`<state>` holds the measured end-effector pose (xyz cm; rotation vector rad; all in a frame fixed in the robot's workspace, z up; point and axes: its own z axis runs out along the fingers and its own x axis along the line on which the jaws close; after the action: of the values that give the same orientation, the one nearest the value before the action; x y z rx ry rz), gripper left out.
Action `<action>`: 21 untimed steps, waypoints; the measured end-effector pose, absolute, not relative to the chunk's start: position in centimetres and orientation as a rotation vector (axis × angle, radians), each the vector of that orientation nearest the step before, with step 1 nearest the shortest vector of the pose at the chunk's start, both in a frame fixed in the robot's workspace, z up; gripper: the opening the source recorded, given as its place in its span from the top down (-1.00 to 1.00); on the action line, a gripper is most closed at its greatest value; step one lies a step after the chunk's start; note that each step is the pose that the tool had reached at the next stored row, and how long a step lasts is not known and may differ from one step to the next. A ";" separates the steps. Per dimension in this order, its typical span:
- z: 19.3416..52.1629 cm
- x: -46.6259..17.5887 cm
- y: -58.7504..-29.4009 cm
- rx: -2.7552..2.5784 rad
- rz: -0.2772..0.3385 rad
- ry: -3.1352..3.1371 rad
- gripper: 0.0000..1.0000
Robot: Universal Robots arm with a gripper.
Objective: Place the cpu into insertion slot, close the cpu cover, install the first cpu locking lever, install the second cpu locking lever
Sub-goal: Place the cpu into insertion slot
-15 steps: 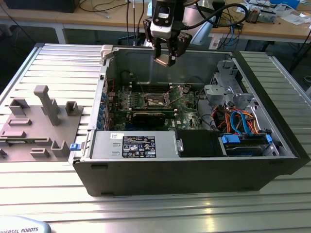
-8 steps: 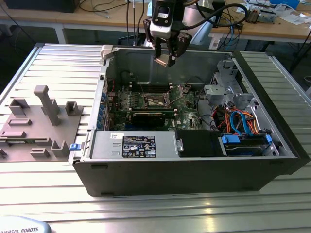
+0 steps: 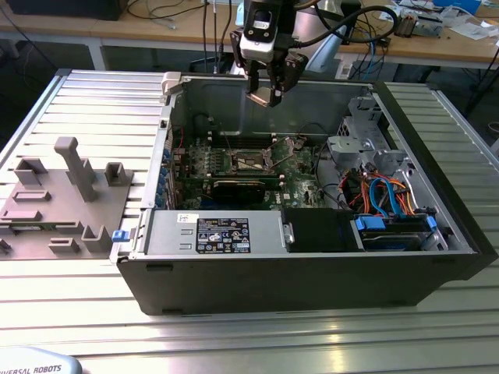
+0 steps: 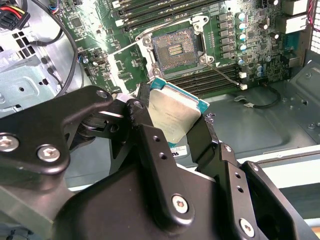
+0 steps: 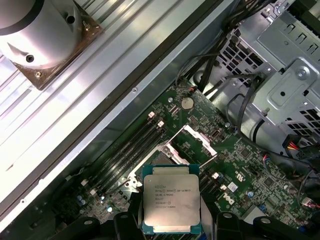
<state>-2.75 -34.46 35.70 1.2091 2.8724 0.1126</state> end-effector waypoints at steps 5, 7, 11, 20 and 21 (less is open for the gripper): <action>35.7 -2.7 -34.5 1.213 0.112 2.870 -0.08; 35.7 -2.7 -34.5 1.215 0.112 2.870 -0.08; 35.7 -2.7 -34.5 1.218 0.112 2.868 -0.08; 35.7 -2.7 -34.5 1.226 0.112 2.865 -0.08; 35.7 -2.7 -34.5 1.226 0.112 2.865 -0.08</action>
<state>-2.75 -34.47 35.69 1.2264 2.8646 0.1124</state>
